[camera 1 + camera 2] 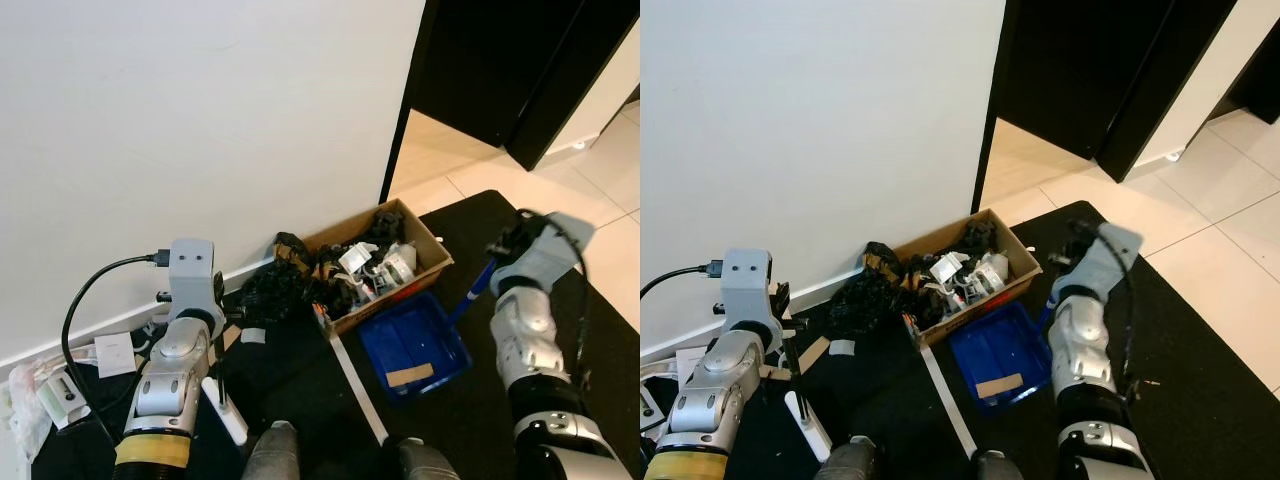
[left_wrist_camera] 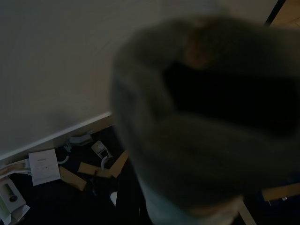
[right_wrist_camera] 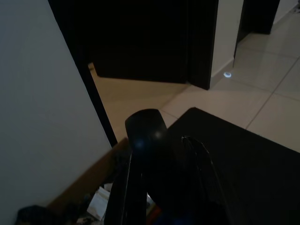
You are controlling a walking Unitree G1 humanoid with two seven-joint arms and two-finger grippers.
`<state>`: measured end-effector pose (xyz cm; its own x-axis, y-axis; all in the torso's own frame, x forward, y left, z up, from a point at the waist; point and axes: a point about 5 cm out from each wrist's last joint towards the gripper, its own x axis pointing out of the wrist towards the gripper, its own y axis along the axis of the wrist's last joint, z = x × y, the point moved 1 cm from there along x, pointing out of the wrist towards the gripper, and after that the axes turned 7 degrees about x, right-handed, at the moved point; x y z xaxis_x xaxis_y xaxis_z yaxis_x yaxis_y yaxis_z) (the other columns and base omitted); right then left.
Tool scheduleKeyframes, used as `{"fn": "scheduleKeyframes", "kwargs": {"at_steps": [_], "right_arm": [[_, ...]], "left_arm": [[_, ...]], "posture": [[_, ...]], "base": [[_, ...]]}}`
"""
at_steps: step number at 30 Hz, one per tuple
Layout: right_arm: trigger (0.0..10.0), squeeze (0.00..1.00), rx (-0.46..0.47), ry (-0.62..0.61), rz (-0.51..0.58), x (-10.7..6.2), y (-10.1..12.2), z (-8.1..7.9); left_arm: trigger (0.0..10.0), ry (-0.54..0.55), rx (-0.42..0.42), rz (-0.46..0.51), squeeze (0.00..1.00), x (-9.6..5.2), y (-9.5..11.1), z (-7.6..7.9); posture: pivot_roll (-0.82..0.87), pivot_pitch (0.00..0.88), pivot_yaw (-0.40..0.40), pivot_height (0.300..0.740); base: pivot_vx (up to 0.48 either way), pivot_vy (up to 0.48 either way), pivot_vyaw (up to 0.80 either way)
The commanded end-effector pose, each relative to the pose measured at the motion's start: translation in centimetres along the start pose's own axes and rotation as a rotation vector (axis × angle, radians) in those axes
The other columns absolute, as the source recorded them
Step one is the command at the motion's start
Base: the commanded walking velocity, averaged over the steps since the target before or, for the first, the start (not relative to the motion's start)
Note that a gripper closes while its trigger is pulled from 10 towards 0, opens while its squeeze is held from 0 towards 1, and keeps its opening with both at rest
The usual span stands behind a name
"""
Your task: Sweep floor
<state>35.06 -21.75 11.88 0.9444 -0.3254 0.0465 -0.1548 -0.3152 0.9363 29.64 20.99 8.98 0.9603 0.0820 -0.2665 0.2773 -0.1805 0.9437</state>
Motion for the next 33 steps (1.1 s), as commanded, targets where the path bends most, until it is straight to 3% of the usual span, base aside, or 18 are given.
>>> {"fn": "scheduleKeyframes", "kwargs": {"at_steps": [1, 4, 7, 13, 14, 16, 20, 24, 26, 33], "right_arm": [[10.0, 0.00, 0.051, 0.036, 0.101, 0.7, 2.5, -1.1], [10.0, 0.00, 0.078, 0.050, 0.195, 1.6, 5.4, -1.0], [10.0, 0.00, 0.101, 0.072, 0.194, 1.9, 5.8, -1.2], [10.0, 0.00, 0.186, 0.079, 0.114, 1.8, 4.0, -1.7], [10.0, 0.00, 0.211, 0.059, 0.048, 1.4, 2.1, -1.7], [10.0, 0.00, 0.209, 0.055, 0.031, 1.3, 1.5, -1.8], [10.0, 0.00, 0.144, 0.072, -0.034, 0.1, -1.5, -2.6], [10.0, 0.00, 0.095, 0.073, -0.072, -0.4, -2.7, -2.7], [10.0, 0.00, 0.020, 0.065, -0.105, -0.9, -3.8, -2.5], [10.0, 0.00, -0.033, 0.063, -0.097, -1.0, -3.9, -2.3]], "left_arm": [[10.0, -0.006, 0.009, -0.016, 0.00, -0.3, -0.7, 0.3], [10.0, -0.013, 0.009, -0.015, 0.00, -0.3, -0.7, 0.6], [10.0, -0.016, 0.010, -0.015, 0.00, -0.2, -0.7, 0.6], [10.0, -0.016, 0.014, -0.015, 0.00, -0.2, -0.7, 0.5], [10.0, -0.014, 0.016, -0.014, 0.00, -0.2, -0.7, 0.5], [10.0, -0.014, 0.016, -0.014, 0.00, -0.2, -0.6, 0.5], [10.0, -0.012, 0.029, -0.016, 0.00, -0.5, -0.8, 0.2], [10.0, -0.012, 0.035, -0.019, 0.00, -0.6, -0.9, 0.2], [10.0, -0.004, 0.038, -0.023, 0.00, -0.7, -1.1, 0.0], [10.0, -0.002, 0.038, -0.028, 0.00, -0.8, -1.3, 0.0]], "posture": [[0.25, 0.174, 0.006, 0.740], [0.24, 0.175, 0.007, 0.740], [0.24, 0.175, 0.007, 0.740], [0.25, 0.177, 0.009, 0.740], [0.26, 0.178, 0.010, 0.740], [0.26, 0.178, 0.010, 0.740], [0.28, 0.184, 0.014, 0.740], [0.29, 0.185, 0.013, 0.740], [0.29, 0.185, 0.011, 0.740], [0.28, 0.184, 0.009, 0.740]], "base": [[0.000, 0.000, 0.00], [0.000, 0.000, 0.00], [0.000, 0.000, 0.00], [0.000, 0.000, 0.00], [0.000, 0.000, 0.00], [0.000, 0.000, 0.00], [0.000, 0.000, 0.00], [0.000, 0.000, 0.00], [0.000, 0.000, 0.00], [0.000, 0.000, 0.00]]}}
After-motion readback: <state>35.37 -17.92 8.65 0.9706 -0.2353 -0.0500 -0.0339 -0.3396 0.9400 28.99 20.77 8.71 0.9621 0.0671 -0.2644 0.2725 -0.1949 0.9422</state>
